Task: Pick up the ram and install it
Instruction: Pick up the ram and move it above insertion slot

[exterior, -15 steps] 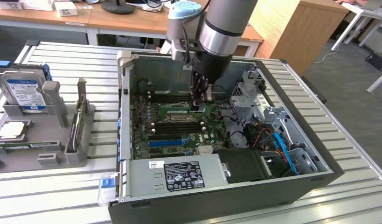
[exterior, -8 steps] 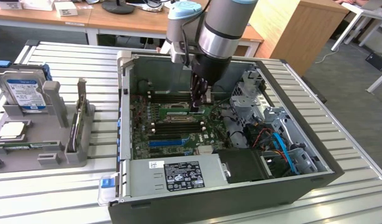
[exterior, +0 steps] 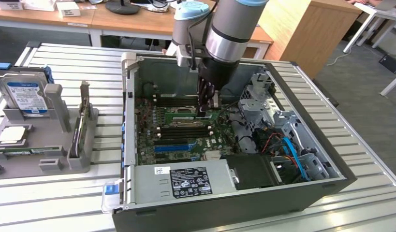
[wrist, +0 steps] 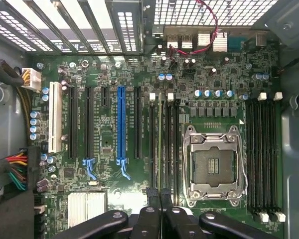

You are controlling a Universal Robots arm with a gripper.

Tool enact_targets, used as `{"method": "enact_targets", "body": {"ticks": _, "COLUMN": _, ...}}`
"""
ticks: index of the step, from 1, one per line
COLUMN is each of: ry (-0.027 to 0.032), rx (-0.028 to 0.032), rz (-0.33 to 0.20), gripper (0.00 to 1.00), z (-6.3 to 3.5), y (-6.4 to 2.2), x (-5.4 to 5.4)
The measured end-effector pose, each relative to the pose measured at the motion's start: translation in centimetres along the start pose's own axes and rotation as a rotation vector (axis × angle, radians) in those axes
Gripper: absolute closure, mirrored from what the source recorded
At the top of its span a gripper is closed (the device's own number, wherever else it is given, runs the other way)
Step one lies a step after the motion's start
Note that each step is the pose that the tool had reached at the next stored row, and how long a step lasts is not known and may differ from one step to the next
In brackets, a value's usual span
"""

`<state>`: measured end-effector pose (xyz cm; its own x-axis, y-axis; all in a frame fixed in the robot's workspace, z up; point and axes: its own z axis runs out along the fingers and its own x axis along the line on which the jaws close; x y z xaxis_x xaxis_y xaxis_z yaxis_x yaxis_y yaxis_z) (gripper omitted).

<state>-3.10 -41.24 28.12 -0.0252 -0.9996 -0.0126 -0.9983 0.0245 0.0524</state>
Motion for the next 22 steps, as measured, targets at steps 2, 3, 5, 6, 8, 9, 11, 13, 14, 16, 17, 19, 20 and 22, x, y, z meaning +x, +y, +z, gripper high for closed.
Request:
{"method": "enact_targets", "body": {"ticks": 2, "ry": 0.0000, "rx": -0.0001, "rz": 0.000, "gripper": 0.88, "z": 0.00, "y": 0.00, "x": 0.00}}
{"method": "enact_targets", "body": {"ticks": 3, "ry": -0.0002, "rx": 0.0001, "rz": 0.000, "gripper": 0.88, "z": 0.04, "y": 0.00, "x": 0.00}}
{"method": "enact_targets", "body": {"ticks": 5, "ry": -0.0003, "rx": 0.0001, "rz": 0.000, "gripper": 0.88, "z": 0.22, "y": -0.01, "x": 0.00}}
{"method": "enact_targets", "body": {"ticks": 6, "ry": -0.0001, "rx": 0.0001, "rz": 0.000, "gripper": 0.88, "z": 0.31, "y": -0.02, "x": 0.00}}
{"method": "enact_targets", "body": {"ticks": 8, "ry": -0.0001, "rx": 0.0002, "rz": 0.000, "gripper": 0.88, "z": 0.49, "y": -0.03, "x": 0.01}}
{"method": "enact_targets", "body": {"ticks": 9, "ry": -0.0001, "rx": 0.0001, "rz": 0.000, "gripper": 0.88, "z": 0.55, "y": -0.03, "x": 0.01}}
{"method": "enact_targets", "body": {"ticks": 11, "ry": 0.0001, "rx": 0.0001, "rz": 0.000, "gripper": 0.88, "z": 0.55, "y": -0.03, "x": 0.01}}
{"method": "enact_targets", "body": {"ticks": 13, "ry": 0.0001, "rx": 0.0000, "rz": 0.000, "gripper": 0.88, "z": 0.55, "y": -0.03, "x": 0.01}}
{"method": "enact_targets", "body": {"ticks": 14, "ry": 0.0000, "rx": 0.0001, "rz": 0.000, "gripper": 0.88, "z": 0.55, "y": -0.03, "x": 0.01}}
{"method": "enact_targets", "body": {"ticks": 16, "ry": -0.0001, "rx": 0.0001, "rz": 0.000, "gripper": 0.88, "z": 0.56, "y": -0.03, "x": 0.01}}
{"method": "enact_targets", "body": {"ticks": 17, "ry": 0.0000, "rx": 0.0001, "rz": 0.000, "gripper": 0.88, "z": 0.55, "y": -0.03, "x": 0.01}}
{"method": "enact_targets", "body": {"ticks": 19, "ry": 0.0000, "rx": 0.0001, "rz": 0.000, "gripper": 0.88, "z": 0.55, "y": -0.03, "x": 0.01}}
{"method": "enact_targets", "body": {"ticks": 20, "ry": -0.0001, "rx": 0.0001, "rz": 0.000, "gripper": 0.88, "z": 0.49, "y": -0.03, "x": 0.01}}
{"method": "enact_targets", "body": {"ticks": 22, "ry": -0.0001, "rx": 0.0001, "rz": 0.000, "gripper": 0.88, "z": 0.22, "y": -0.01, "x": 0.00}}
